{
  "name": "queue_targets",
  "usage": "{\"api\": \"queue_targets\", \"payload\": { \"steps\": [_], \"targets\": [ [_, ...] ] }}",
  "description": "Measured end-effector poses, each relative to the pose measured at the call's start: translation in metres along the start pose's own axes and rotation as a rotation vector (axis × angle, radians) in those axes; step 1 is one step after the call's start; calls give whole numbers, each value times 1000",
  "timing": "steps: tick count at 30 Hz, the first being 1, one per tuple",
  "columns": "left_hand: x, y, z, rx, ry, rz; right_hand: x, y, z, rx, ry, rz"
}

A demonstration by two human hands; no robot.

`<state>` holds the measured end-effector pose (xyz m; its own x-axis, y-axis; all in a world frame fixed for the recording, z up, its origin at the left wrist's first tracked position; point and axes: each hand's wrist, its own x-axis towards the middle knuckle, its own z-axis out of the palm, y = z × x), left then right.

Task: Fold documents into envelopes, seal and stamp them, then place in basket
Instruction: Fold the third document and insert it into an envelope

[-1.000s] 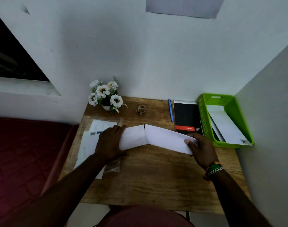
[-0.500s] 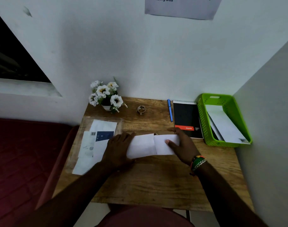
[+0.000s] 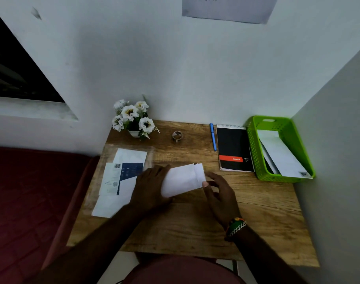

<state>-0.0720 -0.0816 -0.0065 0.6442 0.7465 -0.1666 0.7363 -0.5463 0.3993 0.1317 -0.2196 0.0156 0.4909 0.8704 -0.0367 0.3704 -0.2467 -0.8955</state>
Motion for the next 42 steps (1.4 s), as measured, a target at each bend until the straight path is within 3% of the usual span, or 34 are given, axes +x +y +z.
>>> {"api": "queue_targets", "payload": {
  "steps": [6,10,18,27,36,42],
  "targets": [
    [0,0,-3,1,16,7,2,-1,-3,-47,38,-3],
    [0,7,-4,12,12,25,3,-4,0,-66,-47,-24],
    [1,17,-4,29,-31,19,10,-9,17,138,-130,228],
    [1,35,-13,95,-81,-12,19,-16,16,289,309,327],
    [4,51,-16,103,-10,77,23,-29,18,101,350,48],
    [8,56,-25,96,49,101,24,-38,15,91,297,42]
  ]
}}
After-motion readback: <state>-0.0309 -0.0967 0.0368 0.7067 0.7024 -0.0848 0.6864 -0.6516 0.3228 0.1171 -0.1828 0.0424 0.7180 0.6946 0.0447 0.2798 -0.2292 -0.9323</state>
